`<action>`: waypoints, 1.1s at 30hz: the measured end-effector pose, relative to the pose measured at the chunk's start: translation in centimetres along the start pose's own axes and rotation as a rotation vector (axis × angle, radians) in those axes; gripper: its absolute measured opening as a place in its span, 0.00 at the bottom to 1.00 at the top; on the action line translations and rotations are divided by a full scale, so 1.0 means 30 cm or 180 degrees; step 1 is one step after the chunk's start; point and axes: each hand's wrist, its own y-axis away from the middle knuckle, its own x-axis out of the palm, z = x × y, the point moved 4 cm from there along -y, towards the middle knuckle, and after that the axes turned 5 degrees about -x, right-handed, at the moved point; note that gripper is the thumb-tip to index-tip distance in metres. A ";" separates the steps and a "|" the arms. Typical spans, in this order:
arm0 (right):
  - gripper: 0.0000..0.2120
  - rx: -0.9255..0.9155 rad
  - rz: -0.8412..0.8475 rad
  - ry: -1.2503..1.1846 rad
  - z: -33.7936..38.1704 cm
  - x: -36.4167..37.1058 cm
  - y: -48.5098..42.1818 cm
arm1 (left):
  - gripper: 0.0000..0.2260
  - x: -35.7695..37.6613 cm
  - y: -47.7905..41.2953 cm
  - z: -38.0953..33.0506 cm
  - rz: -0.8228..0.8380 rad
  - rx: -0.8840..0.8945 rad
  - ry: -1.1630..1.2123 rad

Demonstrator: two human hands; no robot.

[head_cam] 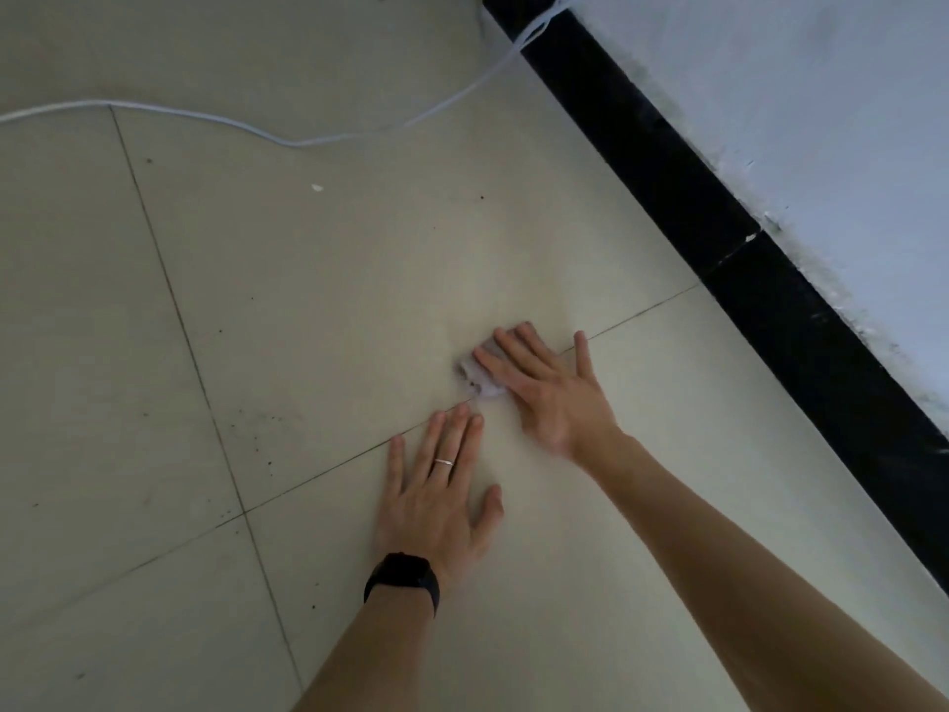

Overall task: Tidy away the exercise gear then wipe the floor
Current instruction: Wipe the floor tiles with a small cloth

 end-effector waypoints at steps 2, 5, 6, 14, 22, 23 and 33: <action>0.32 0.0745 -0.0147 -0.0155 -0.121 -0.009 0.011 | 0.35 -0.003 -0.001 0.004 0.0064 -0.0028 0.0025; 0.29 0.1607 -0.0347 -0.0564 -0.190 -0.029 0.030 | 0.35 -0.022 0.000 -0.003 0.0085 0.0002 0.0148; 0.28 0.1666 -0.0356 -0.0636 -0.185 -0.032 0.029 | 0.34 -0.047 -0.016 -0.004 0.0091 0.0066 0.0173; 0.27 0.1832 -0.0064 -0.0609 -0.319 -0.093 -0.041 | 0.33 -0.122 -0.405 0.134 0.0243 -0.0452 -0.0048; 0.31 0.2000 -0.0629 -0.0258 -0.529 -0.166 -0.135 | 0.34 -0.115 -0.422 0.136 0.0015 -0.0568 0.0063; 0.32 0.2134 -0.0706 -0.0304 -0.529 -0.172 -0.155 | 0.34 -0.116 -0.426 0.136 0.0017 -0.0570 0.0075; 0.22 0.0828 -0.1084 -0.0199 -0.215 -0.198 -0.460 | 0.36 -0.095 -0.427 0.149 -0.0109 -0.0514 0.0140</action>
